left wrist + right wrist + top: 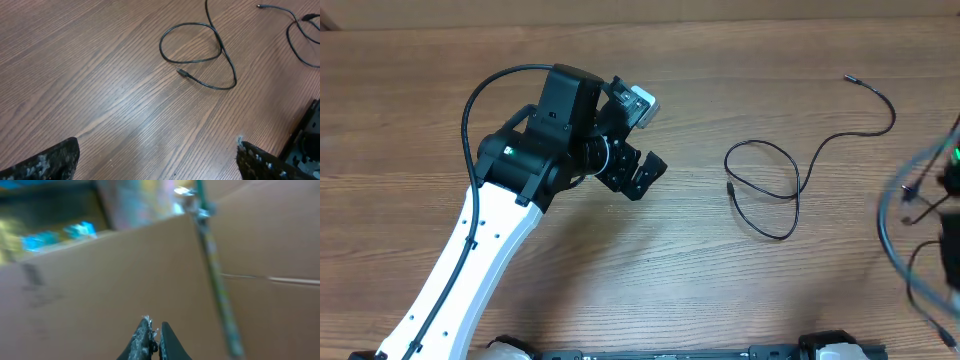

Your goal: Untangle cables

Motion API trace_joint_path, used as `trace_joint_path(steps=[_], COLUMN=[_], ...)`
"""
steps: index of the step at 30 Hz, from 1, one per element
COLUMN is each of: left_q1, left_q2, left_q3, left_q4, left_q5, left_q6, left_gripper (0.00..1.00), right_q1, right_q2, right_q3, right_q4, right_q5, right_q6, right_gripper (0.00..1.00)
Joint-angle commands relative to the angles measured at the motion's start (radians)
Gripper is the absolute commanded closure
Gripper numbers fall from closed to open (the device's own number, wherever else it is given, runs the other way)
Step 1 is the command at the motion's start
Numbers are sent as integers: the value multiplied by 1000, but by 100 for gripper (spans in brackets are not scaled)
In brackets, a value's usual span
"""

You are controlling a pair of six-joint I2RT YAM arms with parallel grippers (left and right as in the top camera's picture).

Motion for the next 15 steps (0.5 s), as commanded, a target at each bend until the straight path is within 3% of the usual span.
trace_joint_path(steps=[1, 4, 8, 15], left_q1=[5, 5, 5, 5], left_q2=[-9, -9, -9, -9], left_q3=[13, 13, 13, 13], left_q4=[4, 4, 4, 4], left_q5=[-3, -3, -4, -3], left_q6=[4, 4, 4, 4], left_gripper=[0, 0, 0, 0], right_q1=[-80, -240, -484, -816], right_q2=[92, 214, 335, 472], right_q3=[7, 7, 7, 6], right_q4=[5, 52, 89, -118], right_q5=[101, 101, 92, -345], right_q6=[-27, -26, 159, 377], right_gripper=[96, 96, 96, 96])
